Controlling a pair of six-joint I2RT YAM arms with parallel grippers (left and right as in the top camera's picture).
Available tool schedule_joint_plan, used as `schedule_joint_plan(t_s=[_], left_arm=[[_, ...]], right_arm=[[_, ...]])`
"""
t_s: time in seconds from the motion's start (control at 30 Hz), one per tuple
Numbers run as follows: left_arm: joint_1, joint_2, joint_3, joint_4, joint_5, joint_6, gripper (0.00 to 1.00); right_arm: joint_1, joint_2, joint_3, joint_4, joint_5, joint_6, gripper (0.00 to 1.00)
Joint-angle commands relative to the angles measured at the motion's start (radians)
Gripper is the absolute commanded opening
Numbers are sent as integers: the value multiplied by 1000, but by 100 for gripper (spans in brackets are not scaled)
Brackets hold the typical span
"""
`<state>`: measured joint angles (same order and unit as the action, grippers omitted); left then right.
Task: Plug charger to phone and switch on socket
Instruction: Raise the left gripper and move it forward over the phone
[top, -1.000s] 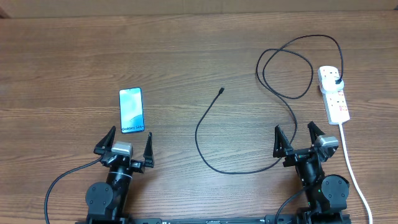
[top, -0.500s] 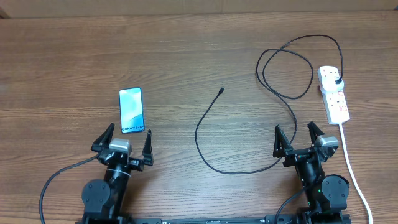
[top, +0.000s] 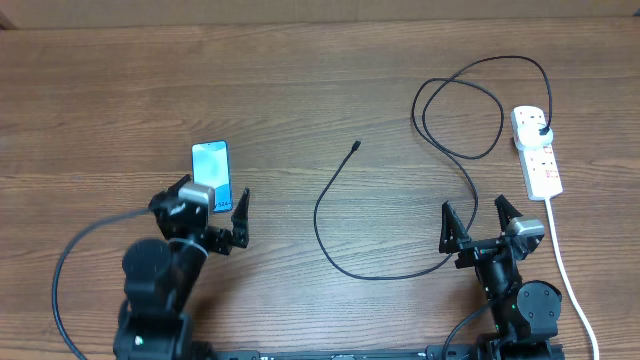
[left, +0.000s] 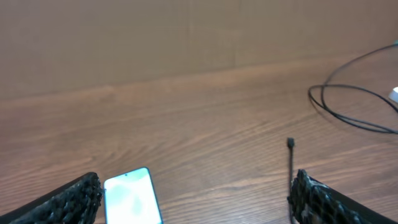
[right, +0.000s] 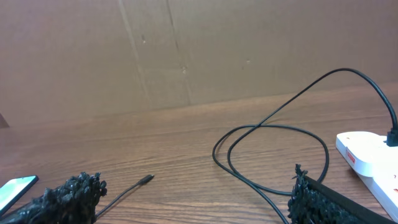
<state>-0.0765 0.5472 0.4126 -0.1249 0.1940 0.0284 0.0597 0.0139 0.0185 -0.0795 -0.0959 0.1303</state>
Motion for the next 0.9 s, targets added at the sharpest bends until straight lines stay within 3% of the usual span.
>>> schedule_joint_plan(t_s=[0.0, 0.4, 0.6, 0.87], left_arm=[[5, 123, 143, -60, 67, -6, 100], [4, 501, 599, -444, 149, -7, 100], [4, 544, 634, -508, 321, -6, 100], [4, 589, 635, -481, 308, -37, 100]], right_arm=[[5, -11, -11, 3, 13, -2, 100], [5, -11, -11, 3, 13, -2, 100], [5, -11, -11, 3, 13, -2, 100], [5, -11, -11, 3, 13, -2, 100]])
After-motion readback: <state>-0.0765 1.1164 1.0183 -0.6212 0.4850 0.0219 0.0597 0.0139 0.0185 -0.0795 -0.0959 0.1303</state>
